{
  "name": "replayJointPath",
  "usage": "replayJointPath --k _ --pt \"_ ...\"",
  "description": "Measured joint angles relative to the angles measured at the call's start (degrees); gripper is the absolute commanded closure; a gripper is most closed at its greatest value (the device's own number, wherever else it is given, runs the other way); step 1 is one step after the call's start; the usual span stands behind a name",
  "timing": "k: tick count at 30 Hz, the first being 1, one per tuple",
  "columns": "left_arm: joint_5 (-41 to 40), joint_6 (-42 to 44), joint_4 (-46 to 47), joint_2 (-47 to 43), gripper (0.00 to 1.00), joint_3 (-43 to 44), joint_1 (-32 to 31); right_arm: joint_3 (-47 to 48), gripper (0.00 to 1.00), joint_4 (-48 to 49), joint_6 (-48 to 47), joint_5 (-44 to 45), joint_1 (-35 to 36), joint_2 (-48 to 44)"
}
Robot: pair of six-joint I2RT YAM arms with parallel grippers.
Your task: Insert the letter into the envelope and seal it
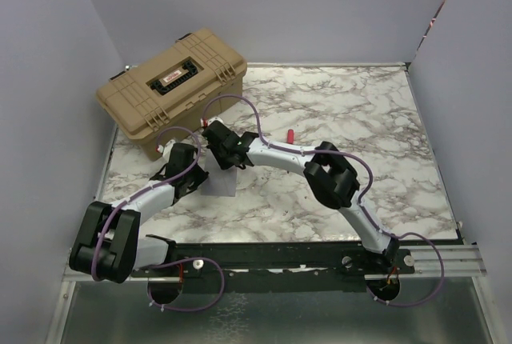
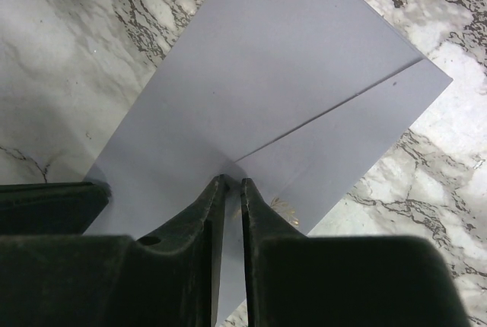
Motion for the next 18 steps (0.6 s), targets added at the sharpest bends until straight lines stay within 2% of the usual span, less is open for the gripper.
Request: replayJointPath --k 10,18 --pt "0.4 0.0 1.1 0.5 1.00 0.0 0.2 -0.9 0.80 0.9 -0.4 -0.1 0.0 -0.2" --pt "4.0 0.5 4.4 0.2 1.00 -1.5 0.7 -3.1 0.88 2.4 -0.7 -0.2 0.0 -0.9"
